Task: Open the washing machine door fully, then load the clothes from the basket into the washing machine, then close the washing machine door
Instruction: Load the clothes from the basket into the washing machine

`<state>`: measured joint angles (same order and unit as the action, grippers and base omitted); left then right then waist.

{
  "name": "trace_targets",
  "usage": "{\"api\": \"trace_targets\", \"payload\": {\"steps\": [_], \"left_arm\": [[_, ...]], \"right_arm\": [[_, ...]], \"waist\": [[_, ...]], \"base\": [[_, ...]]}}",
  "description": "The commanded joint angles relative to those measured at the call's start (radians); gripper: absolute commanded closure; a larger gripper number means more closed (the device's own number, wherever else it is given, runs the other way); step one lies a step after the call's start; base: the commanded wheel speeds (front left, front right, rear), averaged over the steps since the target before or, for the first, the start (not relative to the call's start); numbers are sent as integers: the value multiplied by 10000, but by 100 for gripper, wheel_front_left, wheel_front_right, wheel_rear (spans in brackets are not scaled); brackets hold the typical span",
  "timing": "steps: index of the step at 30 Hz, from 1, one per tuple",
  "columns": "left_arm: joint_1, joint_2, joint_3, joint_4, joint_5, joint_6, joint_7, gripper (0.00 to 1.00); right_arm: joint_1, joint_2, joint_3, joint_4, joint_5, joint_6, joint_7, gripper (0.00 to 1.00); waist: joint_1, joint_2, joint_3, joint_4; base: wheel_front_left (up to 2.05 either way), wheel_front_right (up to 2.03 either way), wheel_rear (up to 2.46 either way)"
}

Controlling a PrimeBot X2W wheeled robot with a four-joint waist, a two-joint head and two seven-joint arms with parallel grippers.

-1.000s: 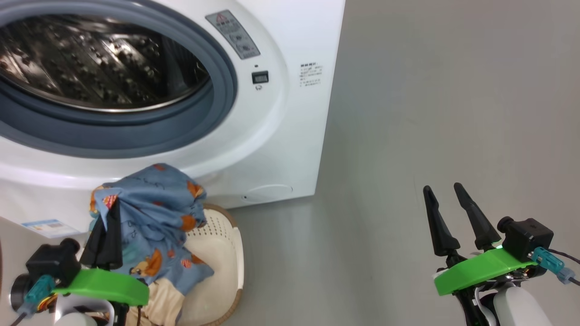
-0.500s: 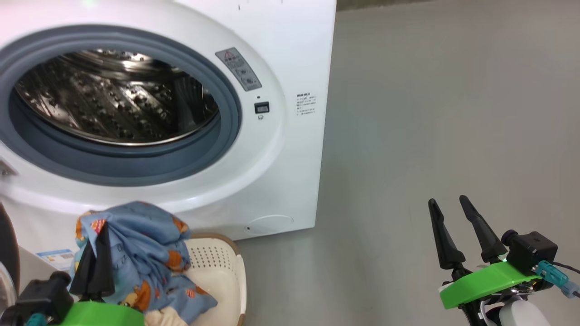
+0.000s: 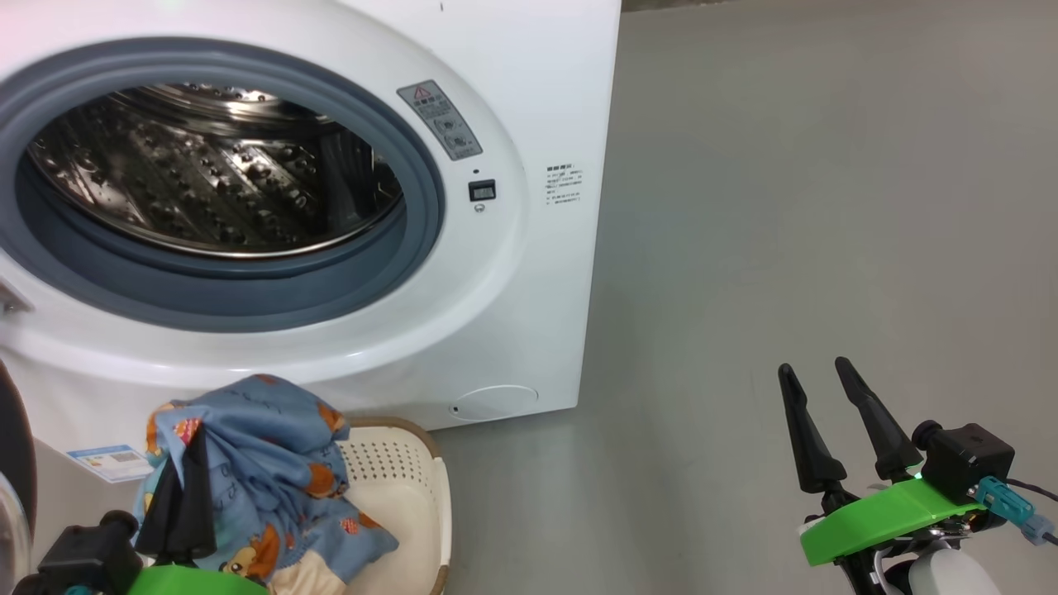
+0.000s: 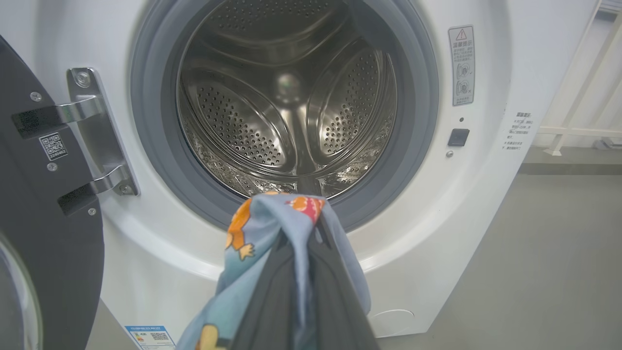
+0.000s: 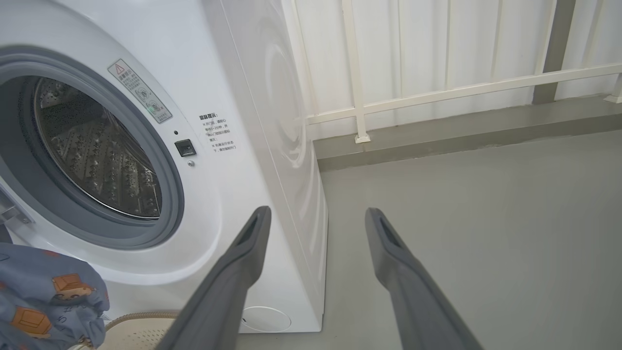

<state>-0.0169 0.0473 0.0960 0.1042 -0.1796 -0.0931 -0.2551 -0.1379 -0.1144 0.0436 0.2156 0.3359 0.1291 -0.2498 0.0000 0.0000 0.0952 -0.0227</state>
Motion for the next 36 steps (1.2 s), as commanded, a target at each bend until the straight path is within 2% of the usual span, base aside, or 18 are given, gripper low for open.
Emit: {"api": "trace_targets", "payload": {"steps": [1, 20, 36], "left_arm": [[-320, 94, 366, -212, 143, -60, -66, 100], [-1330, 97, 603, 282, 236, -221, -66, 100], [-4926, 1316, 398, 2266, 317, -336, -66, 100]], "right_arm": [[-49, -26, 227, -281, 12, 16, -111, 0], [-212, 0, 241, -197, 70, 16, -117, 0], [-758, 21, 567, -121, 172, 16, -119, 0]], "waist": [[0, 0, 61, -11], [0, 0, 650, -134], [0, 0, 1644, -679]], "base": [[0, 0, 0], [0, 0, 0], [0, 0, 0]]}}
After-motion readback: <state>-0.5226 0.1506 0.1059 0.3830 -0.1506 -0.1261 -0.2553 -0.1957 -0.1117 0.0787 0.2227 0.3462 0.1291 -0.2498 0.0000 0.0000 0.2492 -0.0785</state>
